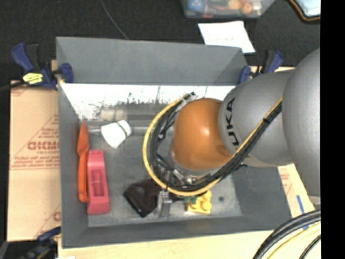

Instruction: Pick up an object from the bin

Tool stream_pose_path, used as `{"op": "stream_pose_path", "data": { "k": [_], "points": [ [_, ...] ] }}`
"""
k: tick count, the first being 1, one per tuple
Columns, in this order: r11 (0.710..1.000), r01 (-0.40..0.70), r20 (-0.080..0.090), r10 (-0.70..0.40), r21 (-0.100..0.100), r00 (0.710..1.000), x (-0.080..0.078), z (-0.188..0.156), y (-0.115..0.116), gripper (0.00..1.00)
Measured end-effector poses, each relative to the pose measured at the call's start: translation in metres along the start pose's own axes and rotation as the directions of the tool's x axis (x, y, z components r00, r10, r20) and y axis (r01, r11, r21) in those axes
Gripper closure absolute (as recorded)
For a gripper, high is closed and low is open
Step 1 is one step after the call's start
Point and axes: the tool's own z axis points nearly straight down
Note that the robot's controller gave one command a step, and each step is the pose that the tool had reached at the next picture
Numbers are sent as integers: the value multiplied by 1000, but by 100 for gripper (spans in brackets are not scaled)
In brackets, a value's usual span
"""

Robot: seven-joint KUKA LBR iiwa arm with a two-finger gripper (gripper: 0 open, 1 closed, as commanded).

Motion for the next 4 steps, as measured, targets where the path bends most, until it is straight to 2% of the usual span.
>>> {"op": "stream_pose_path", "data": {
  "k": [1, 2, 3, 4],
  "points": [
    [1000, 0, 0, 0, 0, 1000, 0, 0, 0, 0],
    [889, 459, 6, -459, 4, 889, -9, -32, -56, 0],
    [1000, 28, 2, -28, 0, 1000, 2, 7, 24, 0],
    [883, 469, 8, -469, 7, 883, -19, -24, -16, 100]
  ]
}}
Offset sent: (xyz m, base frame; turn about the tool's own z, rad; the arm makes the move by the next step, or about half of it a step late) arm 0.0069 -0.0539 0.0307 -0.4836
